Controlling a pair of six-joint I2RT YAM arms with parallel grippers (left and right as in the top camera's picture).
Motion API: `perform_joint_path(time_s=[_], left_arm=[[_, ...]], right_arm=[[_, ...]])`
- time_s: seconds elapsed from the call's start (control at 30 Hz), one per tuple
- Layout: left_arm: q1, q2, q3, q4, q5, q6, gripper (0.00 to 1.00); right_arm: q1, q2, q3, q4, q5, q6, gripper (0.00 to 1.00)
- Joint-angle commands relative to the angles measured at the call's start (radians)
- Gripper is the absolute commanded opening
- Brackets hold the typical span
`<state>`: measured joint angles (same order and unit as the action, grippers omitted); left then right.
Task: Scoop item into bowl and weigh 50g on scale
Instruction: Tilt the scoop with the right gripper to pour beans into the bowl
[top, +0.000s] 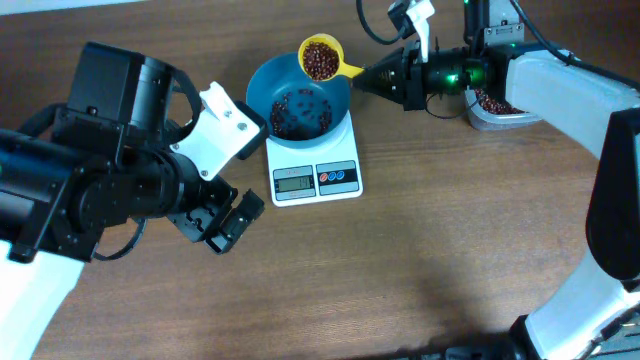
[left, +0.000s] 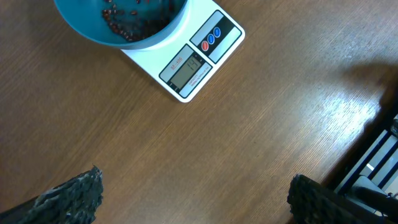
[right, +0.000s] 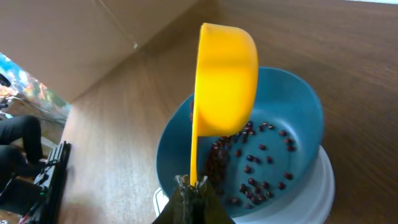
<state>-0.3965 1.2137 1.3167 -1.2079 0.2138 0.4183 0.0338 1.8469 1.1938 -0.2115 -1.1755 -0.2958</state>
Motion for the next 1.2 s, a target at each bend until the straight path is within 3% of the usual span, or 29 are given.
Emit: perform_joint_path(time_s=[0.0, 0.67, 0.87, 1.17], left_arm=[[-0.003, -0.007, 0.012, 0.002, 0.015, -0.013, 0.99], [-0.003, -0.007, 0.012, 0.002, 0.015, -0.013, 0.99], [-0.003, -0.007, 0.012, 0.002, 0.015, -0.013, 0.99], [-0.003, -0.007, 0.012, 0.002, 0.015, -0.013, 0.99]], right_arm=[[0.007, 0.006, -0.002, 0.001, -0.014, -0.013, 0.04], [0.039, -0.020, 0.002, -0.017, 0.116, -0.011, 0.04], [0.089, -0.089, 0.003, -0.061, 0.292, -0.011, 0.04], [0.131, -0.125, 0.003, -0.085, 0.397, -0.014, 0.04]])
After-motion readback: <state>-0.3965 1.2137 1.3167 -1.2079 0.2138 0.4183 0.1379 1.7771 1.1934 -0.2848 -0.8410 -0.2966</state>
